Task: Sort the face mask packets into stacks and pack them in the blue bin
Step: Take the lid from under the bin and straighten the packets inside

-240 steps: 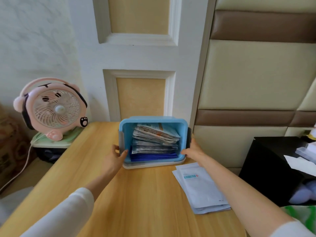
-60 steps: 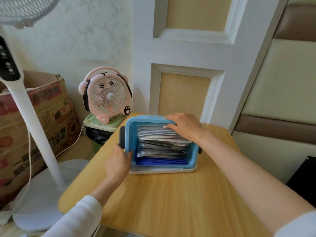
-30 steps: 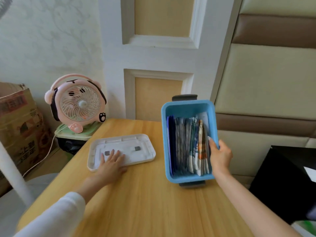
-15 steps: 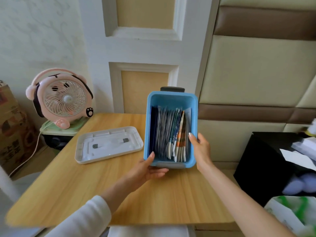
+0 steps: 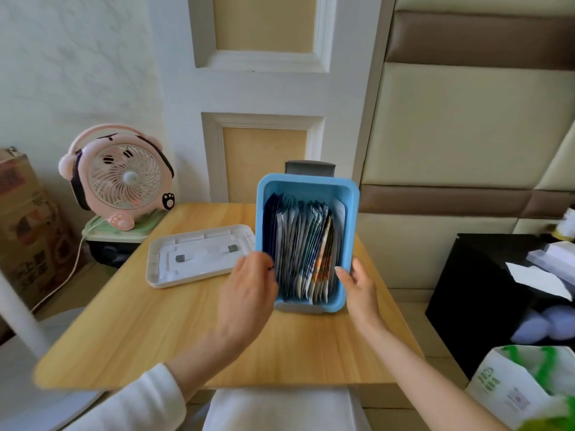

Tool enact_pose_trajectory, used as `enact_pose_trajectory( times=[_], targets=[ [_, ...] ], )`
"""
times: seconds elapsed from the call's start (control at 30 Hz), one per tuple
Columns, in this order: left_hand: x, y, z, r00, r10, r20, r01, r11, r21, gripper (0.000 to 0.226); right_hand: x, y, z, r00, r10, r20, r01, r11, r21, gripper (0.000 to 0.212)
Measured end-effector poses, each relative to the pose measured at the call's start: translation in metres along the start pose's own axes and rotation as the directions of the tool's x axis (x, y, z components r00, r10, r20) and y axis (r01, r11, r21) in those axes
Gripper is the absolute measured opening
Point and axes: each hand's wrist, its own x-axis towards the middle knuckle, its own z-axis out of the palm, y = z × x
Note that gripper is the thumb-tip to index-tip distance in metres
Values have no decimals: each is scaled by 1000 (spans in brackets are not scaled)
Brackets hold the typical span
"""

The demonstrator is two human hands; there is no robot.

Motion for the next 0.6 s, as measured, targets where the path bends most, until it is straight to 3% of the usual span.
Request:
enact_pose_trajectory(
  times=[0.1,0.2,0.3,0.4,0.6],
  targets=[
    [23,25,14,880,466,-92,-450,880,152,39,-3,-3,3,1000,-3,-22,3,1000,-19,8],
    [45,42,39,772,634,41,-593,697,403,65,-3,1,1,999,-38,-36,33,991,-132,25],
    [53,31,70,734,653,188,-634,560,533,71,1,0,-4,1000,-30,4,30,989,-146,12],
    [67,13,85,770,616,167,-597,604,527,66,5,-2,-11,997,-14,75,25,989,-145,35],
    [55,15,91,782,612,116,-581,650,489,66,7,3,-12,997,-46,55,52,993,-109,34]
  ],
)
